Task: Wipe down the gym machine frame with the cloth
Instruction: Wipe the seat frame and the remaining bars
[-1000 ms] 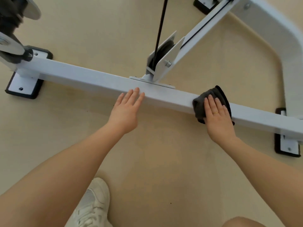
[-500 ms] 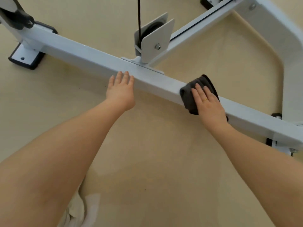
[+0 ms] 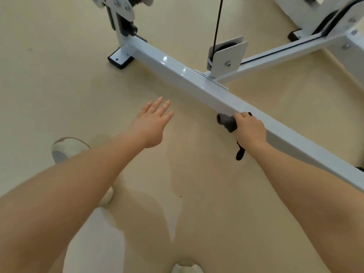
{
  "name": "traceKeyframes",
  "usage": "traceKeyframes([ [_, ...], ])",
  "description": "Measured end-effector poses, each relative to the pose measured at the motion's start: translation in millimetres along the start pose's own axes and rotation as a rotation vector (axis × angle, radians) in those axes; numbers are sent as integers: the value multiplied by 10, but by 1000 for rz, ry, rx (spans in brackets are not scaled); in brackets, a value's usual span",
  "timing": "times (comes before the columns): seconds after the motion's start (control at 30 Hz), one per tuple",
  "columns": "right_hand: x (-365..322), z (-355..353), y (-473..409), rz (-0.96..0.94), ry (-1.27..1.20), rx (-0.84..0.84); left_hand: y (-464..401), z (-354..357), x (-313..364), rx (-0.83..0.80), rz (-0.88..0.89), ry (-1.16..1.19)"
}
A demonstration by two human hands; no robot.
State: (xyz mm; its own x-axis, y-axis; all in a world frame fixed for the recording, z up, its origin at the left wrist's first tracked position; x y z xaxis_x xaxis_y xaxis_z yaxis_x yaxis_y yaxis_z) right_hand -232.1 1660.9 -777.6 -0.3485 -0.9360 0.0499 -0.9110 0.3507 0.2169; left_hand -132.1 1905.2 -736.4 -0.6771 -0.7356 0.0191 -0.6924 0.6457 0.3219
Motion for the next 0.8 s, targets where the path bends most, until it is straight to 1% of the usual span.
traceKeyframes([
  [0.03,-154,-122,20,-45,-54,25,125,-129,-60,14,-38,13],
  [0.1,-439,-365,76,-146,-237,40,321,-406,-128,53,-83,36],
  [0.17,-719,-605,189,-277,-421,-13,484,-687,-143,108,-94,65],
  [0.23,-979,-850,343,-359,-503,-27,624,-935,-148,161,-94,99],
  [0.3,-1168,-1142,476,-358,-534,39,753,-1175,-187,209,-78,105],
  [0.37,-1326,-1473,570,-417,-496,77,895,-1429,-287,256,-50,139],
  [0.47,-1474,-1969,680,-515,-342,62,1163,-1796,-487,363,-62,252],
  [0.57,-1567,-2453,833,-522,-248,100,1419,-2179,-620,477,-63,319],
  [0.63,-1623,-2782,982,-493,-233,115,1593,-2419,-646,511,-45,335],
  [0.7,-1650,-3115,1173,-469,-199,69,1783,-2655,-620,465,-34,350],
  [0.8,-1737,-3620,1494,-511,-12,-113,2085,-2994,-610,337,-49,372],
])
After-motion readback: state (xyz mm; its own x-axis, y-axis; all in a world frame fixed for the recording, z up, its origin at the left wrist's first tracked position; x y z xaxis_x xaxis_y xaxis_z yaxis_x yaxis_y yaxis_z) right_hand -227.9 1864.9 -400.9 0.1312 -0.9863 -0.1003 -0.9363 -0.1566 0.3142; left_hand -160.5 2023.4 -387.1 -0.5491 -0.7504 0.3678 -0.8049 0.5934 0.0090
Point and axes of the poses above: each hand's wrist, its own y-axis away from the middle knuckle, its own z-axis out of the palm, x = y × z, the point moved 2 cm from there along -y, towards the middle knuckle, and after that the axes turned 10 degrees about y, right-handed, at the moved point
